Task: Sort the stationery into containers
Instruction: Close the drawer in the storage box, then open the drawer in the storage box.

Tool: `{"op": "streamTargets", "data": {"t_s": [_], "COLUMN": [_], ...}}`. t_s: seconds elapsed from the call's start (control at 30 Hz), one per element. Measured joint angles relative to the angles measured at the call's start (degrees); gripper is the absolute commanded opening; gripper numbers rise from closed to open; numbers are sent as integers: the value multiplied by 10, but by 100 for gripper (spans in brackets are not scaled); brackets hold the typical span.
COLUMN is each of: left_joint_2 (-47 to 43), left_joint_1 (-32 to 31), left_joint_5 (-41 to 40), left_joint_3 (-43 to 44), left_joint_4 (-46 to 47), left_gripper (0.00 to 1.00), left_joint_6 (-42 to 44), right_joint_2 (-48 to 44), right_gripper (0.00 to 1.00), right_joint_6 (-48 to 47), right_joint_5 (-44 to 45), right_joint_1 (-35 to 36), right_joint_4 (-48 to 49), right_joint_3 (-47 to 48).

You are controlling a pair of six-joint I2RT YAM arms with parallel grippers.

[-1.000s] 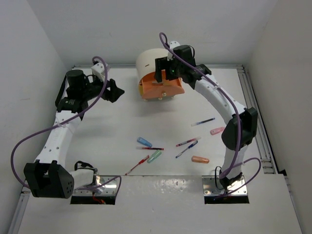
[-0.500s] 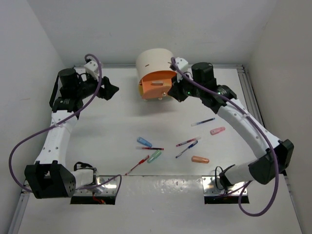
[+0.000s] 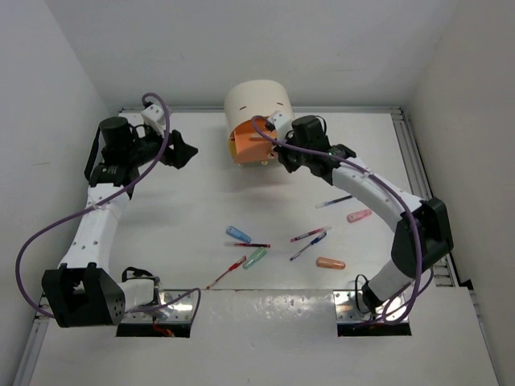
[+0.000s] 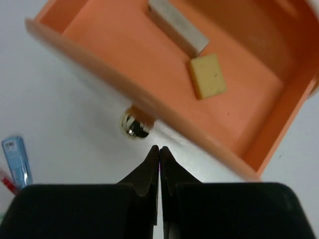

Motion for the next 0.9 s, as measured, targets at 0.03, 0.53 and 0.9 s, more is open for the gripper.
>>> {"op": "streamTargets", "data": {"t_s": [0.03,0.53,0.9], "left_joint_2": [0,10,19], "left_joint_1": [0,3,3], "left_joint_5": [0,16,18], "left_joint_3": [0,-20,-54], "left_joint_4": [0,37,56], "left_gripper": [76,76,76], "left_joint_6": [0,11,34], "right_joint_2": [5,109,131], "right_gripper": [0,0,14], "right_joint_6": [-2,-14,-18], "right_joint_5": [3,33,64], "right_joint_1": [0,-7,-5], "right_joint_4": [7,100,145], "right_joint_3": [6,92,106]}}
